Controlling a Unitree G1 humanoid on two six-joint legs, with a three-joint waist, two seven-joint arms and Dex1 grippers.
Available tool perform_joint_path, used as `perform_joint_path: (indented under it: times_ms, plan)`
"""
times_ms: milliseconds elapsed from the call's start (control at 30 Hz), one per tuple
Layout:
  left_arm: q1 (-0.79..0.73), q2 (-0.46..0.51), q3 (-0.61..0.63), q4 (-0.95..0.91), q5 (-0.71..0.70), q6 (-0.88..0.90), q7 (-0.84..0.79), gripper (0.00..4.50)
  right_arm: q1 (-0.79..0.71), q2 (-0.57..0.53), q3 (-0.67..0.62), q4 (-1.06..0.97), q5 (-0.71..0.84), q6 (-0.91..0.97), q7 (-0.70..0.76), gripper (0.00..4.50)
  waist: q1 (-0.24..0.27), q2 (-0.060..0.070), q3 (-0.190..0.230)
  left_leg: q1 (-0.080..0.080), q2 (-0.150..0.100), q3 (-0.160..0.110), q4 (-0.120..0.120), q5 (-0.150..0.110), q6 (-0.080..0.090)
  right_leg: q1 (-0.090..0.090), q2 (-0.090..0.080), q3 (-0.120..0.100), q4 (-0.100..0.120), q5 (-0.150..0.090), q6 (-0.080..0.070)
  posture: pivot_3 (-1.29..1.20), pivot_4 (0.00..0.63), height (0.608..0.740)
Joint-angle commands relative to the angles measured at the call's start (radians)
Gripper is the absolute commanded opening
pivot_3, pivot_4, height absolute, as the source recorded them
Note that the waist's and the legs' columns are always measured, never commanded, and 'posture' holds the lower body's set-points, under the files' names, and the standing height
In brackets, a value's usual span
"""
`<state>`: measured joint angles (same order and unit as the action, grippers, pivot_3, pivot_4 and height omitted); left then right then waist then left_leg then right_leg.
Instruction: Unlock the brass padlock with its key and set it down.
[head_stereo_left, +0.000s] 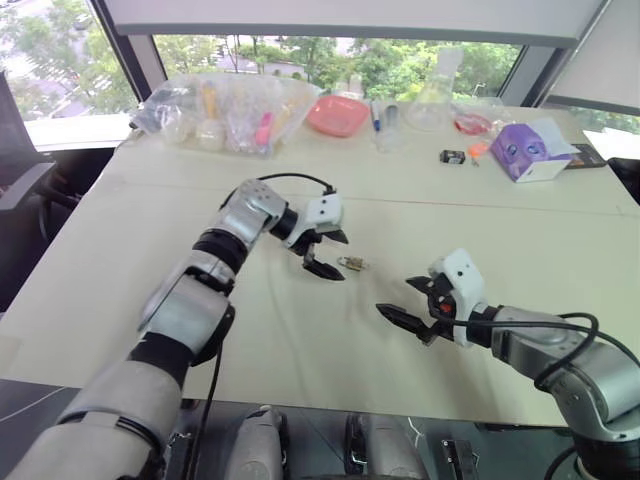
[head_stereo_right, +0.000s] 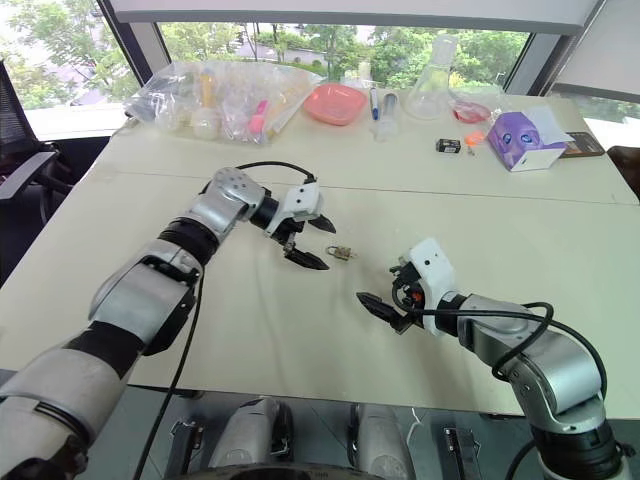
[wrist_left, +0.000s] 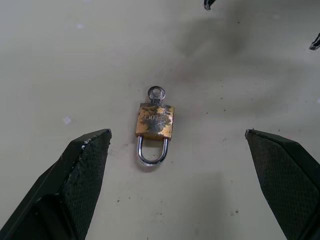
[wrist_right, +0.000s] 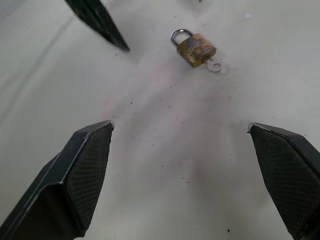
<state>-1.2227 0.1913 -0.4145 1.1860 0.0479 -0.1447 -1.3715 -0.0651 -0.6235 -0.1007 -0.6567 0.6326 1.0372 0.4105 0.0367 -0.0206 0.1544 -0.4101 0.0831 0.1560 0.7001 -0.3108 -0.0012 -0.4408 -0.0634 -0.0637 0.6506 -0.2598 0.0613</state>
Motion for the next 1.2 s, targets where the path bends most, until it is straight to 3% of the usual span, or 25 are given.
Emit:
perform_joint_path:
  times_ms: [33,200,233,300,467,500,600,733,900,1033,1200]
  plan:
    - [-0.035,-0.043,0.024,0.059,0.05,-0.049,0.094,4.5,0.0,0.024,-0.034,-0.058,0.006,-0.005,-0.04,4.44,0.0,0.0,0.0,0.0,0.0,0.0,0.0,0.0,0.0,0.0,0.0,0.0,0.0,0.0,0.0,0.0,0.15,0.74]
    - [-0.013,-0.091,0.007,0.119,0.129,-0.054,0.169,4.5,0.004,0.043,-0.038,-0.085,0.014,0.008,-0.075,4.44,-0.002,0.0,0.0,0.0,0.0,0.0,0.0,0.0,0.001,0.0,0.0,0.0,0.0,0.0,0.0,0.0,0.15,0.74]
    - [-0.005,-0.096,-0.003,0.129,0.151,-0.049,0.181,4.24,0.007,0.044,-0.043,-0.09,0.017,0.011,-0.08,4.49,-0.002,0.0,0.0,0.0,0.0,0.0,0.0,0.0,0.001,0.0,0.0,0.0,0.0,0.0,0.0,0.0,0.15,0.74]
    - [0.006,-0.093,-0.017,0.139,0.184,-0.043,0.16,3.63,0.012,0.042,-0.053,-0.095,0.021,0.015,-0.085,4.5,-0.001,0.0,-0.001,0.001,0.0,-0.001,0.0,0.0,0.001,0.001,0.0,0.0,0.0,0.0,0.0,0.0,0.15,0.74]
    - [0.02,-0.07,-0.036,0.142,0.235,-0.076,0.139,1.05,0.019,0.041,-0.061,-0.101,0.028,0.023,-0.096,4.5,-0.004,-0.003,-0.003,0.004,0.0,-0.002,0.001,0.0,0.001,0.005,0.0,0.0,0.0,0.0,0.0,0.0,0.15,0.74]
    - [0.021,-0.066,-0.043,0.141,0.249,-0.089,0.144,0.72,0.018,0.042,-0.059,-0.1,0.029,0.023,-0.098,4.5,-0.007,-0.003,-0.004,0.004,0.0,-0.002,0.001,0.0,0.001,0.005,0.0,0.0,0.0,0.0,0.0,0.0,0.15,0.74]
    - [0.019,-0.052,-0.053,0.132,0.277,-0.138,0.168,0.72,0.003,0.054,-0.052,-0.089,0.039,0.021,-0.1,4.5,-0.023,-0.003,-0.005,0.004,0.0,-0.006,0.001,0.0,0.001,0.006,0.0,0.0,0.0,0.0,-0.001,0.0,0.15,0.74]
    - [0.007,-0.015,0.02,0.098,0.236,-0.29,0.221,0.72,-0.056,0.178,-0.146,-0.031,0.181,0.043,-0.136,4.5,-0.035,-0.003,-0.006,0.005,0.0,-0.01,0.001,0.0,0.001,0.007,0.001,-0.002,0.001,0.0,0.0,0.0,0.15,0.74]
    - [0.026,0.083,0.153,-0.016,0.081,-0.444,0.081,0.72,-0.172,0.303,-0.235,0.076,0.401,0.124,-0.238,4.5,-0.047,-0.003,-0.005,0.003,0.0,-0.012,0.0,0.0,0.0,0.004,0.001,-0.002,0.003,0.0,-0.001,0.0,0.15,0.74]
    - [0.101,0.132,0.224,-0.203,-0.049,-0.386,-0.04,0.72,-0.222,0.336,-0.243,0.139,0.559,0.165,-0.308,4.5,-0.043,-0.002,-0.005,0.001,0.0,-0.011,0.0,0.002,-0.003,0.001,0.001,-0.002,0.003,0.0,-0.001,0.0,0.15,0.74]
    - [0.277,0.209,0.238,-0.614,-0.159,-0.189,-0.087,0.72,-0.301,0.379,-0.232,0.257,0.674,0.156,-0.406,4.5,-0.05,-0.002,-0.005,0.001,-0.001,-0.01,0.0,0.002,-0.004,0.002,0.0,-0.001,0.003,0.0,0.0,0.0,0.15,0.74]
